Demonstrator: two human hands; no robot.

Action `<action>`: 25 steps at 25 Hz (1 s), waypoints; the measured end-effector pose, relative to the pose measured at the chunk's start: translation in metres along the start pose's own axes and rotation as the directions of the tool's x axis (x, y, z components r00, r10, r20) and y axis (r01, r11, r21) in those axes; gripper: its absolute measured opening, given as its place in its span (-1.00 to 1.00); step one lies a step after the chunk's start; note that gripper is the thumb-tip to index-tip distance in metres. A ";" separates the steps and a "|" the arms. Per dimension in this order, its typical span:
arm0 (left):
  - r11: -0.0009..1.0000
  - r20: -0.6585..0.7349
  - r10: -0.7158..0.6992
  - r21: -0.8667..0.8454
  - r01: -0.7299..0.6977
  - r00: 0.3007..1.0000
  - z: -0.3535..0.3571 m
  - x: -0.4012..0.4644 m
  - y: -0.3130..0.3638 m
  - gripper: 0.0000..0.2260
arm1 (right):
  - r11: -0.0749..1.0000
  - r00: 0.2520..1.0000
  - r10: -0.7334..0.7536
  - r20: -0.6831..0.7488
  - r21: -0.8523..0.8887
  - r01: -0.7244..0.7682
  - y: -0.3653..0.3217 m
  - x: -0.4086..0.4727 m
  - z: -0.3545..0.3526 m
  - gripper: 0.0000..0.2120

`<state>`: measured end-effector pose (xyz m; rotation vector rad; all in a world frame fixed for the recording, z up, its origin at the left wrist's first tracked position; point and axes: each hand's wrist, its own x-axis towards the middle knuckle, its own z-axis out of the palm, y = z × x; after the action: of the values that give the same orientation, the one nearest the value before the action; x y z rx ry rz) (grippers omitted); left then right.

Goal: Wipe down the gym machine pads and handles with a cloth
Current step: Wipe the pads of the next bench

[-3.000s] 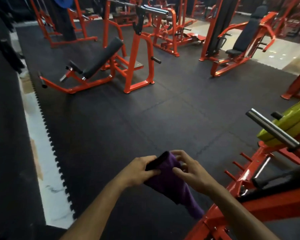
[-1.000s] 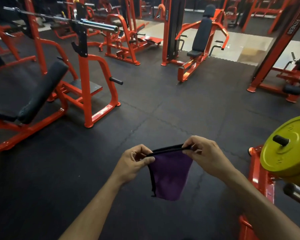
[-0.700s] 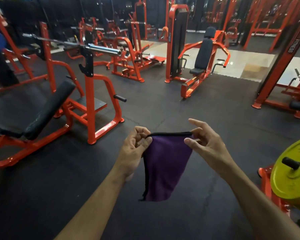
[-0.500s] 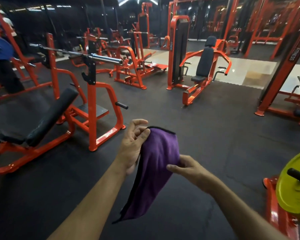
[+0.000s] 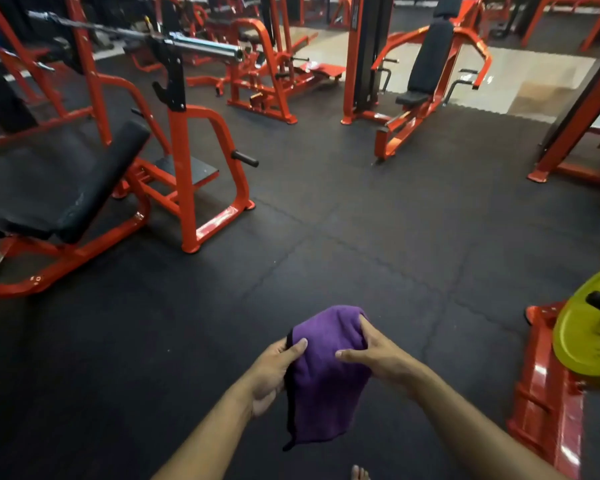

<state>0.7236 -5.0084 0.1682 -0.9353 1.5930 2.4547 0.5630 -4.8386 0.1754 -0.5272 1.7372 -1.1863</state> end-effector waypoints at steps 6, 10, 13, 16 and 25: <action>0.996 -0.082 -0.090 -0.001 0.090 0.993 -0.013 0.012 -0.019 -0.66 | 0.966 0.974 0.102 -0.204 0.255 -0.048 0.031 0.016 0.018 -0.65; 0.975 0.089 0.205 0.065 -0.211 0.975 -0.016 0.011 0.055 -0.45 | 0.929 0.848 -0.334 -0.412 0.008 0.369 -0.047 0.017 0.005 -0.50; 0.873 0.046 0.473 0.115 -0.475 0.880 -0.004 -0.003 0.130 -0.66 | 0.747 0.659 -0.643 -0.391 -0.129 0.652 -0.122 -0.004 -0.003 -0.53; 0.753 0.020 0.638 0.192 -0.629 0.770 0.001 -0.022 0.166 -0.61 | 0.627 0.539 -0.763 -0.356 -0.205 0.752 -0.154 -0.024 -0.007 -0.56; 0.607 0.081 0.708 0.438 -0.663 0.701 0.003 -0.046 0.169 -0.71 | 0.502 0.635 -0.770 -0.057 -0.669 0.549 -0.137 -0.021 -0.022 -0.51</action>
<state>0.6968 -5.0713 0.3294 -0.3938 2.8236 2.2175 0.5333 -4.8718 0.3087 -1.6119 2.3363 -1.2701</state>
